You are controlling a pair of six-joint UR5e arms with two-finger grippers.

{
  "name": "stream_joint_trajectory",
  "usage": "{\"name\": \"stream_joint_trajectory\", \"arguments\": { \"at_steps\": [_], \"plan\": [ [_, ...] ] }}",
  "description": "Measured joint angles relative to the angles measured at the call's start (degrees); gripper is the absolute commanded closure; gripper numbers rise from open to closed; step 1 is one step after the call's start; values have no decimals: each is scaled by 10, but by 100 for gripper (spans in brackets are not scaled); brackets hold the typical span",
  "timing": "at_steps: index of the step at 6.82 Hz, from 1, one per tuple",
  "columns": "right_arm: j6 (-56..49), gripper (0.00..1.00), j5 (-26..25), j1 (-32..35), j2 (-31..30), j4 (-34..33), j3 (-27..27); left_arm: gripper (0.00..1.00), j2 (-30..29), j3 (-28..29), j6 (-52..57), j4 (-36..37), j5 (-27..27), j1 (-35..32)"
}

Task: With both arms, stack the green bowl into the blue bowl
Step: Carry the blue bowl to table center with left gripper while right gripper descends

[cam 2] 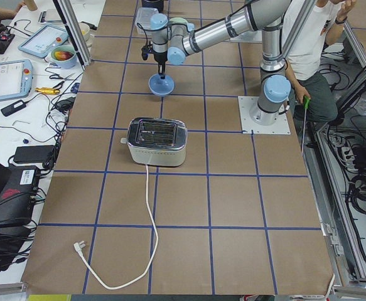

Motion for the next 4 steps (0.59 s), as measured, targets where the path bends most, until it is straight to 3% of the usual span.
{"name": "stream_joint_trajectory", "arguments": {
  "at_steps": [2,4],
  "plan": [
    [1,0,-6,1,3,4,-5,100,-46,79,-159,-13,-29,-94],
    [5,0,-15,2,7,14,-21,100,-78,100,-223,-5,-35,-130]
  ]
}}
